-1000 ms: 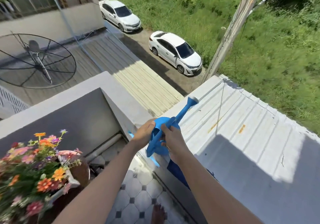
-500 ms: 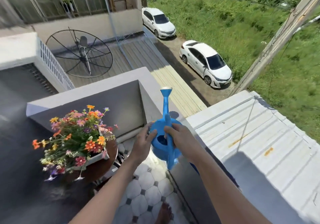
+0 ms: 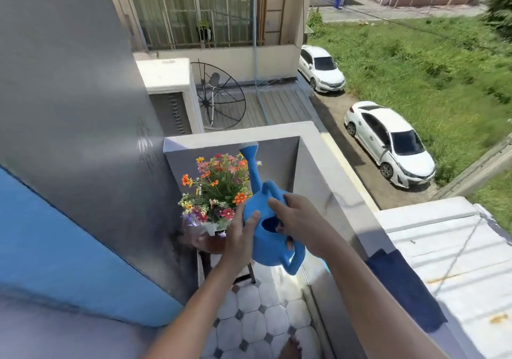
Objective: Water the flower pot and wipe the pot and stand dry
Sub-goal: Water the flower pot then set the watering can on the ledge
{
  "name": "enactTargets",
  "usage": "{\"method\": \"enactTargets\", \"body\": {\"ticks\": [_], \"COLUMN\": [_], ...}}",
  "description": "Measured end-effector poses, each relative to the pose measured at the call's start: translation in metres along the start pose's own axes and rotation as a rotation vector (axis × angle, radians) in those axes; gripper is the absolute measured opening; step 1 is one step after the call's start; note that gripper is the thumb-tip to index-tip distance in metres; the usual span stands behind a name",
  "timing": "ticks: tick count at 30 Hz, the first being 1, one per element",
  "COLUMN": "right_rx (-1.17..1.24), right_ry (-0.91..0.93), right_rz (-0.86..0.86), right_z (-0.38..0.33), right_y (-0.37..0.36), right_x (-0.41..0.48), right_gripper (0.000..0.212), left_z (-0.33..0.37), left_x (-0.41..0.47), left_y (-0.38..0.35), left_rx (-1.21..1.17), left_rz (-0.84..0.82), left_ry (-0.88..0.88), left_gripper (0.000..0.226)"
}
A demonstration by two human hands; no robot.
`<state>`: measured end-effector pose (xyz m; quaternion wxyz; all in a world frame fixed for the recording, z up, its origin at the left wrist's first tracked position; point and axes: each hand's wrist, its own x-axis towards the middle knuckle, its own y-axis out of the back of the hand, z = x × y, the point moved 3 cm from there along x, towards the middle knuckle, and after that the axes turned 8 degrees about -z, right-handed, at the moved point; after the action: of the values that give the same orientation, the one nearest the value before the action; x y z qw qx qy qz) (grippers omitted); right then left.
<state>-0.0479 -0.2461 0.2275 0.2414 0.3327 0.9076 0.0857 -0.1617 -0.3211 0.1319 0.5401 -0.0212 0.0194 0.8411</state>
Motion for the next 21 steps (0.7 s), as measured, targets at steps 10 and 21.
{"method": "enactTargets", "body": {"ticks": [10,21], "right_rx": [-0.13,-0.174], "right_ry": [-0.083,-0.134], "right_rz": [-0.045,0.023], "right_z": [-0.029,-0.039], "right_y": [-0.043,-0.04], "right_x": [0.009,0.02], "right_gripper": [0.032,0.039], "left_z": [-0.002,0.009], "left_x": [-0.033,-0.031], "left_y": [0.043,0.041], "left_rx": [0.023,0.076], "left_rz": [0.082,0.045], "left_ry": [0.125,0.173], "left_gripper": [0.027,0.033]}}
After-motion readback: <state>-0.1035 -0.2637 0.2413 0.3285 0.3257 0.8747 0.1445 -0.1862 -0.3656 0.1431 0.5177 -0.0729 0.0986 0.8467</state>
